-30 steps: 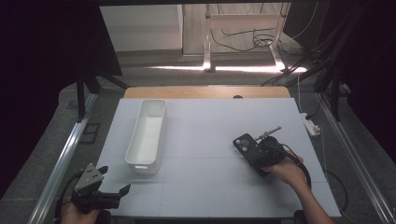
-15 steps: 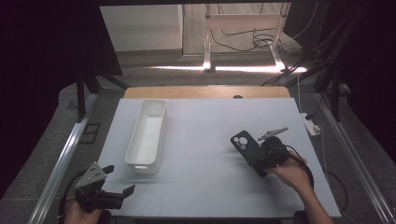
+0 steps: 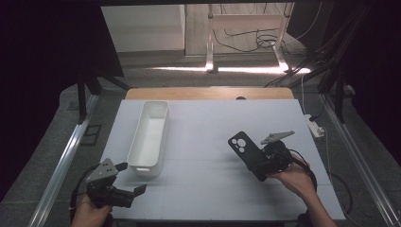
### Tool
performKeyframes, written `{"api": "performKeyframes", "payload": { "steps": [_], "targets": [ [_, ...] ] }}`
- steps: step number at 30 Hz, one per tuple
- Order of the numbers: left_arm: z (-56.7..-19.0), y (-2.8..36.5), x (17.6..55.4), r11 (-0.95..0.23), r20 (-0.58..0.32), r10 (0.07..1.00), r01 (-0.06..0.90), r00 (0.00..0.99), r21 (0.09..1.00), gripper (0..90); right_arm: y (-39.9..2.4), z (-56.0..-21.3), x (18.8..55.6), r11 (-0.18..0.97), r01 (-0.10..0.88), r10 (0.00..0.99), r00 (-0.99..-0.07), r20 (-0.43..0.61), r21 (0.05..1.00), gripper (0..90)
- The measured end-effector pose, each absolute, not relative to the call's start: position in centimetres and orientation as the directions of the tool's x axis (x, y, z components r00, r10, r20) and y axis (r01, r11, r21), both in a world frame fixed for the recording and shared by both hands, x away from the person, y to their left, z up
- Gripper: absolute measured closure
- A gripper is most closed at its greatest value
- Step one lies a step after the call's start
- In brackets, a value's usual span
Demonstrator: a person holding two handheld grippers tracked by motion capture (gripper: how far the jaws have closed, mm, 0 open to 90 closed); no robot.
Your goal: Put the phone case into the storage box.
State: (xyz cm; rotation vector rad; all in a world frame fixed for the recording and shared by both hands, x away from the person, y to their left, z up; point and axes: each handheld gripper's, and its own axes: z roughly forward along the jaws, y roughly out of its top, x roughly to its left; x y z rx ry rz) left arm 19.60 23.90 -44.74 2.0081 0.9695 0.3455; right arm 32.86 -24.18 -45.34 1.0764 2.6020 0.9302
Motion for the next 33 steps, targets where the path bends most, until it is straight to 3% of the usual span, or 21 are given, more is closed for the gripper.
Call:
{"api": "performKeyframes", "payload": {
  "steps": [25,33],
  "targets": [
    [-43.2,20.2,24.9,-0.329,-0.135,0.636,0.426,0.760,0.843,0.0,-23.7,-43.8,31.4,0.511,0.492,0.602,-0.790,0.116,0.705,14.3],
    [-42.7,18.9,26.4,-0.361,-0.105,0.606,0.391,0.789,0.847,0.0,-23.5,-43.5,31.2,0.510,0.474,0.589,-0.800,0.110,0.718,14.3]
  ]
}}
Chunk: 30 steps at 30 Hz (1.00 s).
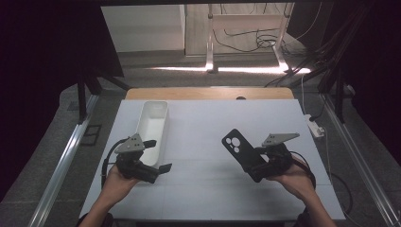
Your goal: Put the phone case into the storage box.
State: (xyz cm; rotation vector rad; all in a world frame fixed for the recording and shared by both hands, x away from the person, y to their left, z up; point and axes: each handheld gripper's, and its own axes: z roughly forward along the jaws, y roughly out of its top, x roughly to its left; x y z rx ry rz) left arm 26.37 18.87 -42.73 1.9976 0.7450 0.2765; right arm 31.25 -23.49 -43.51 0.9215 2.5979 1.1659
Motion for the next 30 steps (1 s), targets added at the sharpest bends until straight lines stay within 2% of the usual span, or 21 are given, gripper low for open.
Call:
{"api": "performKeyframes", "payload": {
  "steps": [22,30],
  "targets": [
    [-42.1,14.3,29.9,-0.407,-0.085,0.517,0.332,0.852,0.851,0.0,-22.4,-43.4,30.8,0.510,0.448,0.550,-0.826,0.122,0.735,14.2],
    [-42.8,14.0,29.6,-0.361,-0.119,0.518,0.343,0.847,0.867,0.0,-22.2,-43.3,30.5,0.507,0.433,0.532,-0.837,0.125,0.745,14.1]
  ]
}}
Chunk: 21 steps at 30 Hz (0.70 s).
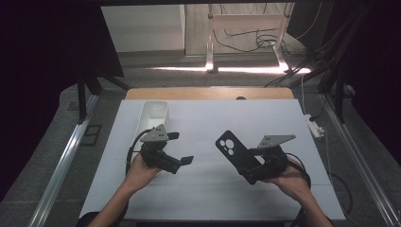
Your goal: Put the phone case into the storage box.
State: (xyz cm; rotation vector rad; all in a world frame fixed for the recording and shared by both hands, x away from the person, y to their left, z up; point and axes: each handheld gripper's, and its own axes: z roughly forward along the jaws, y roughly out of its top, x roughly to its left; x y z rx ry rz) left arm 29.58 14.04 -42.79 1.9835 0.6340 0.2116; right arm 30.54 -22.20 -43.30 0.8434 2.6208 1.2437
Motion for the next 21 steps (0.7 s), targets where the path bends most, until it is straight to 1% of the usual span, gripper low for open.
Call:
{"api": "performKeyframes", "payload": {
  "steps": [1,4,9,21],
  "targets": [
    [-43.0,14.0,29.2,-0.369,-0.102,0.520,0.331,0.848,0.869,0.0,-22.2,-43.3,30.5,0.505,0.429,0.527,-0.840,0.126,0.749,14.1],
    [-43.2,13.9,28.8,-0.380,-0.093,0.509,0.320,0.856,0.868,0.0,-22.0,-43.3,30.4,0.504,0.422,0.517,-0.846,0.128,0.753,14.1],
    [-43.5,13.9,28.6,-0.378,-0.102,0.497,0.321,0.862,0.869,0.0,-21.6,-43.5,30.2,0.510,0.410,0.496,-0.859,0.131,0.757,14.1],
    [-43.5,13.8,28.2,-0.379,-0.114,0.425,0.291,0.898,0.878,0.0,-20.0,-43.7,29.2,0.509,0.358,0.390,-0.907,0.160,0.783,14.0]
  ]
}}
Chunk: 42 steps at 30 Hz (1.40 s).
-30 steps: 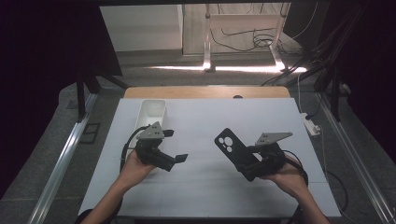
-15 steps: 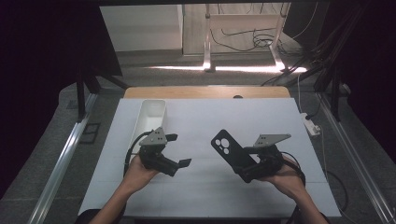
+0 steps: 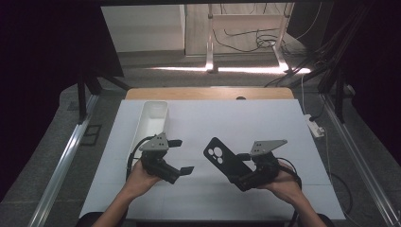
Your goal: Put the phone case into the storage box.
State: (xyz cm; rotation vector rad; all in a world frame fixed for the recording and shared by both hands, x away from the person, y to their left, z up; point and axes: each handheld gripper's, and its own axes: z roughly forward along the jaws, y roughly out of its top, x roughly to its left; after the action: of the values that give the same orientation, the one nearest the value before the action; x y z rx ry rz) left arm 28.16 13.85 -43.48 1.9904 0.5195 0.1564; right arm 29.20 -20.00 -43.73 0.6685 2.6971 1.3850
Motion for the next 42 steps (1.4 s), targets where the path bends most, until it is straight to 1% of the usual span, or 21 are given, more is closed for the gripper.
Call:
{"api": "performKeyframes", "payload": {
  "steps": [11,14,19,33,42],
  "targets": [
    [-43.4,13.4,28.0,-0.384,-0.135,0.357,0.277,0.924,0.881,0.0,-18.4,-44.2,28.4,0.518,0.309,0.297,-0.939,0.170,0.798,14.0],
    [-43.4,13.2,27.9,-0.387,-0.130,0.334,0.261,0.934,0.884,0.0,-18.0,-44.2,28.3,0.513,0.302,0.274,-0.945,0.180,0.803,14.0],
    [-43.4,13.0,27.9,-0.373,-0.148,0.291,0.255,0.945,0.892,0.0,-17.8,-44.2,28.1,0.494,0.290,0.233,-0.952,0.196,0.820,13.9],
    [-43.4,12.1,28.1,-0.359,-0.154,0.163,0.204,0.975,0.911,0.0,-17.4,-44.1,28.0,0.476,0.256,0.160,-0.966,0.204,0.841,14.0],
    [-43.3,11.7,27.9,-0.357,-0.146,0.108,0.175,0.983,0.917,0.5,-17.0,-44.1,27.6,0.482,0.218,0.103,-0.976,0.193,0.848,13.9]
  ]
}}
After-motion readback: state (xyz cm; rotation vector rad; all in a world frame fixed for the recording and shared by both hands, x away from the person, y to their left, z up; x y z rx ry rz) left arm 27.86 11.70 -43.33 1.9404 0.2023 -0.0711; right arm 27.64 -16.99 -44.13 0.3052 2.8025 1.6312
